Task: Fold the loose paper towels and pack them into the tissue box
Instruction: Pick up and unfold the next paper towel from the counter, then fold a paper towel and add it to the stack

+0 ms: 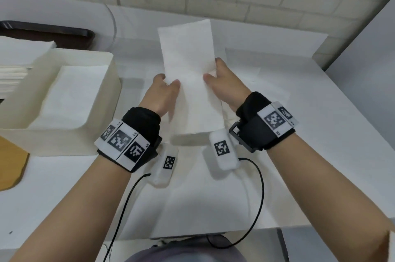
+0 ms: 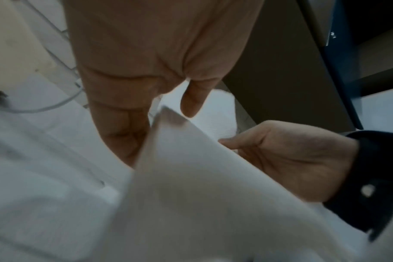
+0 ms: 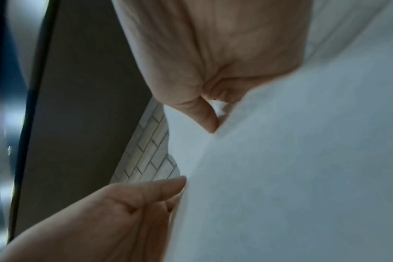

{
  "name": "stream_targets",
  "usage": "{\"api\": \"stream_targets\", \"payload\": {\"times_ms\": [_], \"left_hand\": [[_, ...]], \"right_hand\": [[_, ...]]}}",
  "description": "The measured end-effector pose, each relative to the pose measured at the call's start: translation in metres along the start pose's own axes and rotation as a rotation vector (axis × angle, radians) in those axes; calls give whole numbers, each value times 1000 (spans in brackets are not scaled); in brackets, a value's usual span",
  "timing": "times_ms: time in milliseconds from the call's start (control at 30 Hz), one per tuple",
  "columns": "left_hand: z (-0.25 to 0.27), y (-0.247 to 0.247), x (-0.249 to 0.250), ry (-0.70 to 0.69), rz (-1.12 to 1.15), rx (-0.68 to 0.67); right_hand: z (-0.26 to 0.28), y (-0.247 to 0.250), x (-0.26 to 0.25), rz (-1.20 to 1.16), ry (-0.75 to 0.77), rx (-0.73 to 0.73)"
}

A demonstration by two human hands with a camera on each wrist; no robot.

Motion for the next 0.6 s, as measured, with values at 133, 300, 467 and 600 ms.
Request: {"api": "stream_targets", "payload": {"times_ms": [133,300,467,600], "left_hand": [[14,16,12,-112,-17,28],[37,48,23,-276,-81,48],[48,85,24,-222,-160,92],[58,129,25,-152,-120,155]], "right_hand": [[-14,-23,6,-323,-137,-155],[-33,-23,-13,-451,-23,-189],[-58,-34,-60,-294,209,-359],[-71,-61,-96,-211,322,-349]]}}
Point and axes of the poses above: each hand's wrist, its own z-axis away from the middle knuckle, its own y-axis out of the back of the hand, x = y × z, the point moved 5 cm from there along -z, towards the middle knuckle, and after that the axes turned 3 degrees about -y, right-handed, at the moved point
